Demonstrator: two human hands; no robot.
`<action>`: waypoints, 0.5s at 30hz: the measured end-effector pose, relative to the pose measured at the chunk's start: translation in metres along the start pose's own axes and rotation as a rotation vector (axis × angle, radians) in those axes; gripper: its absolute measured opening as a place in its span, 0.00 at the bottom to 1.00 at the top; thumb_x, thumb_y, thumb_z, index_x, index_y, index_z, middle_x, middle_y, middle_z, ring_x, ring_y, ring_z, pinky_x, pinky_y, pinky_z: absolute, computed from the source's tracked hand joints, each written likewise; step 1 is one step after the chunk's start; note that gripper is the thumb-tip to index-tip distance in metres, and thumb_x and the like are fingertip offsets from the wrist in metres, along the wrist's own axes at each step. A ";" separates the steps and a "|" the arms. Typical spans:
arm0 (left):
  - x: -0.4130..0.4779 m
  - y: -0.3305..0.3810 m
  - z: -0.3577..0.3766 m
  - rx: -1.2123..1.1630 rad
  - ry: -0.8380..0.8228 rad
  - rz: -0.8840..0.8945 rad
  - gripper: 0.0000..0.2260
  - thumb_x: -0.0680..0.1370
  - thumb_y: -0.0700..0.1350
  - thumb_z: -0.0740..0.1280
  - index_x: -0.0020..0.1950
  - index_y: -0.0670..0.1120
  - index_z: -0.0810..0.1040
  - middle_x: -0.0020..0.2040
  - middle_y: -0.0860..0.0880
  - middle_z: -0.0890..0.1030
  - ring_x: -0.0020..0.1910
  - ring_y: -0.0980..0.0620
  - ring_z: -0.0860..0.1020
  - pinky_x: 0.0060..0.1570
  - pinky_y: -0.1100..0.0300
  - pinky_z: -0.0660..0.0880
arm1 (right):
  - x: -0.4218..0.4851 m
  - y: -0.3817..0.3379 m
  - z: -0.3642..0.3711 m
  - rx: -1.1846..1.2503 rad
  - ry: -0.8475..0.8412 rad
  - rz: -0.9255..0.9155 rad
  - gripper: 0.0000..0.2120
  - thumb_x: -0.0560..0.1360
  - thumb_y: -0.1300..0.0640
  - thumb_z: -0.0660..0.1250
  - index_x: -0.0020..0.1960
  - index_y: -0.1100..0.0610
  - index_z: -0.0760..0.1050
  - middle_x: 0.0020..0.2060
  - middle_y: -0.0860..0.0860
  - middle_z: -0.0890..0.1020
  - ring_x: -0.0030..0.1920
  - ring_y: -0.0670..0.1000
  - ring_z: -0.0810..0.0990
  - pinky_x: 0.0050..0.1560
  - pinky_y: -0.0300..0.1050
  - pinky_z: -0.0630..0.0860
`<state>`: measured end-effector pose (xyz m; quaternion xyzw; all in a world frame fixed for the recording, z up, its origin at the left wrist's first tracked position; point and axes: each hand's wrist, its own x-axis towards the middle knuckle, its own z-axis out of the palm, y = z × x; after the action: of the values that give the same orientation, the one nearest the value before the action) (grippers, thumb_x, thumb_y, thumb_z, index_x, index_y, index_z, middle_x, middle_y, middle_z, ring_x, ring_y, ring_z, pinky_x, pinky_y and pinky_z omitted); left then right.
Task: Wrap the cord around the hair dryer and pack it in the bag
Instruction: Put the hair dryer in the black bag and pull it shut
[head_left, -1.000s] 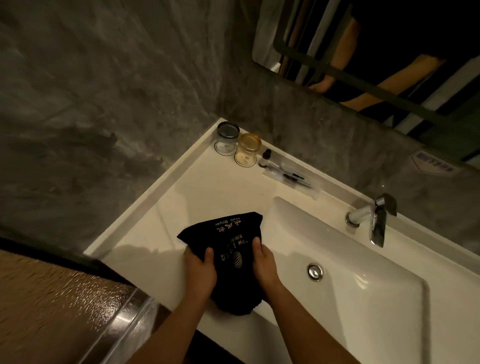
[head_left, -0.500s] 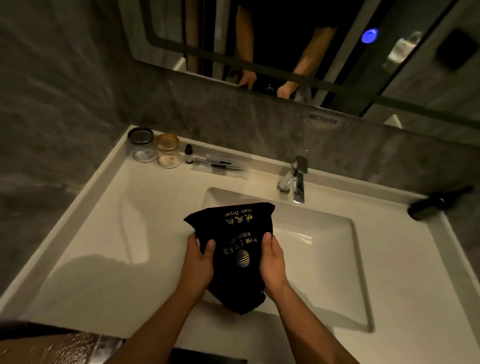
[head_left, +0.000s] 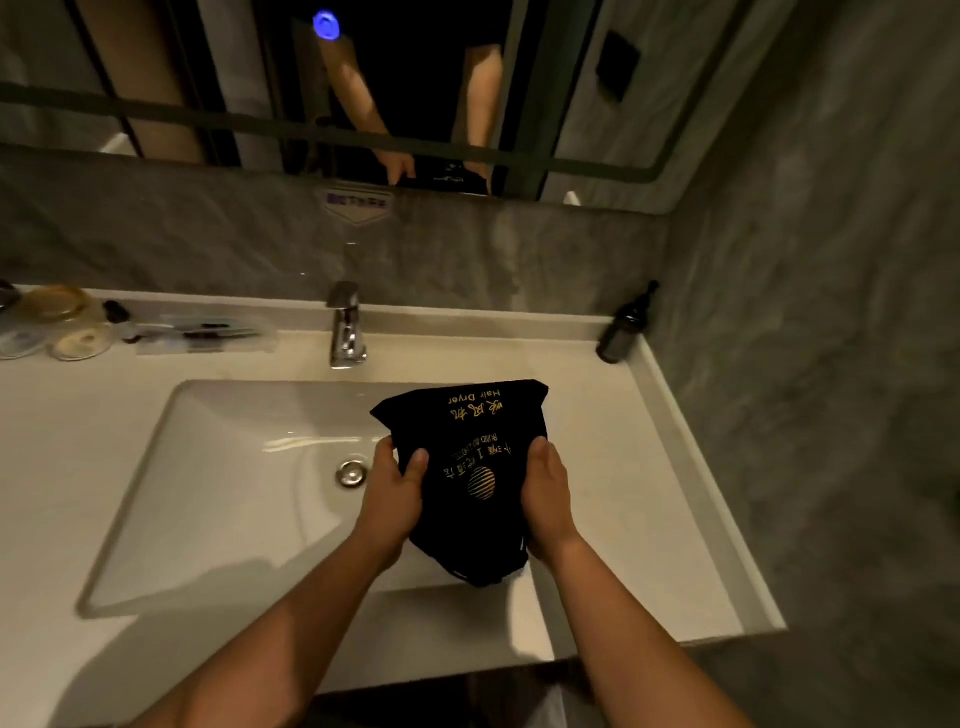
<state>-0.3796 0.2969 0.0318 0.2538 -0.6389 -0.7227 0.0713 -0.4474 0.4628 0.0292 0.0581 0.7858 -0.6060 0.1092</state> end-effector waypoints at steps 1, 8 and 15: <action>0.000 -0.001 0.018 -0.002 -0.019 -0.004 0.17 0.83 0.45 0.61 0.72 0.46 0.66 0.62 0.47 0.78 0.57 0.54 0.79 0.58 0.54 0.77 | 0.005 0.002 -0.018 0.014 0.006 -0.008 0.23 0.83 0.38 0.52 0.51 0.54 0.77 0.50 0.53 0.84 0.47 0.51 0.81 0.49 0.50 0.77; 0.010 -0.007 0.115 0.008 -0.136 -0.008 0.16 0.84 0.45 0.59 0.71 0.46 0.65 0.59 0.49 0.78 0.54 0.58 0.79 0.49 0.61 0.77 | 0.042 0.011 -0.114 0.095 0.074 0.111 0.23 0.82 0.37 0.54 0.60 0.50 0.81 0.56 0.52 0.87 0.58 0.53 0.85 0.63 0.60 0.79; 0.050 -0.013 0.176 0.036 -0.229 -0.032 0.17 0.84 0.45 0.59 0.72 0.47 0.63 0.57 0.52 0.77 0.53 0.58 0.79 0.49 0.61 0.77 | 0.088 0.004 -0.159 0.287 0.203 0.333 0.17 0.84 0.47 0.56 0.57 0.51 0.82 0.52 0.56 0.88 0.53 0.57 0.87 0.57 0.56 0.83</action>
<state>-0.5007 0.4343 0.0152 0.1810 -0.6516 -0.7364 -0.0184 -0.5475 0.6138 0.0429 0.2622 0.6780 -0.6763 0.1187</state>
